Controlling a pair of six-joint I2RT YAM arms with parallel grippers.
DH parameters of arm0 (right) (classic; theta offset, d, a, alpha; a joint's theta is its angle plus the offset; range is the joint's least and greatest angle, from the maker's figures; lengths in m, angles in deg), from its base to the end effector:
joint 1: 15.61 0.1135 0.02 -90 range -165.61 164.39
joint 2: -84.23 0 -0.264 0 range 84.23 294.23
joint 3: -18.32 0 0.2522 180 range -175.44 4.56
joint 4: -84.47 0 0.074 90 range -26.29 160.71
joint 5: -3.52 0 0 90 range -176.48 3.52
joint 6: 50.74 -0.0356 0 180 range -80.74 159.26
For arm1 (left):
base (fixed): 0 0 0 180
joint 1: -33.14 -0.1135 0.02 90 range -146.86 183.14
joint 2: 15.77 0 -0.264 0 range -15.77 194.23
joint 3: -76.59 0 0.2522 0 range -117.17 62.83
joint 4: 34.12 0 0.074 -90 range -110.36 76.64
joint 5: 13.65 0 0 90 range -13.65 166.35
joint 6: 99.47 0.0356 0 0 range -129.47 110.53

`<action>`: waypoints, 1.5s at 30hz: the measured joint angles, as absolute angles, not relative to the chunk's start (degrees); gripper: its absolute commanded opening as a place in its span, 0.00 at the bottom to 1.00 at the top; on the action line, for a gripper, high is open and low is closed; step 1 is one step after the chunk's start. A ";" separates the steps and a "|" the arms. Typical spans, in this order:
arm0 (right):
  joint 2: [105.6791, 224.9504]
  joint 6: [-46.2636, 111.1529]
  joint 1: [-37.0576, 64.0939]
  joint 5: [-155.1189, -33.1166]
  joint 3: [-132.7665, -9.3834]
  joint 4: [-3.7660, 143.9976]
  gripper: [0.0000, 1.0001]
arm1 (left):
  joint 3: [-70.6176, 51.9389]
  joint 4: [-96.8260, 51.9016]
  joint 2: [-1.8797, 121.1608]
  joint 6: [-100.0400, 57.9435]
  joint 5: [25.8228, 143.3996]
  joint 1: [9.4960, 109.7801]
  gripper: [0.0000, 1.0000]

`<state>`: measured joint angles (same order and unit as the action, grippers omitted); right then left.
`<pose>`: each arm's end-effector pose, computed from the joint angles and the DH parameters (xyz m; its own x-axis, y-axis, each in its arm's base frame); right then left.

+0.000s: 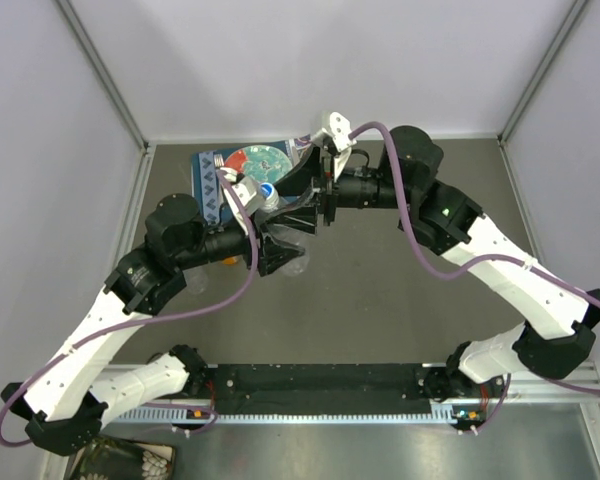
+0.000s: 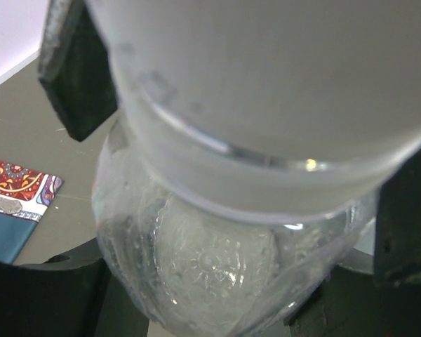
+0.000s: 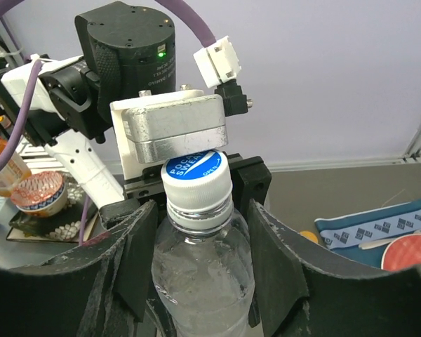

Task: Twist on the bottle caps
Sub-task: Screw the bottle cap onto the plastic bottle.

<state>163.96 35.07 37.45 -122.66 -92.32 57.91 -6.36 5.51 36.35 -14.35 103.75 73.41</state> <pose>0.1585 0.2458 0.5106 -0.0275 0.0615 -0.9977 -0.9996 0.0102 0.0282 0.1259 -0.1281 0.4350 -0.1946 0.0659 -0.9787 0.9076 0.3905 -0.1542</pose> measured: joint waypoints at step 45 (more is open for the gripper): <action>163.72 31.58 36.84 -125.35 -89.59 65.26 0.00 | -8.00 5.51 35.48 -16.63 105.23 69.06 0.99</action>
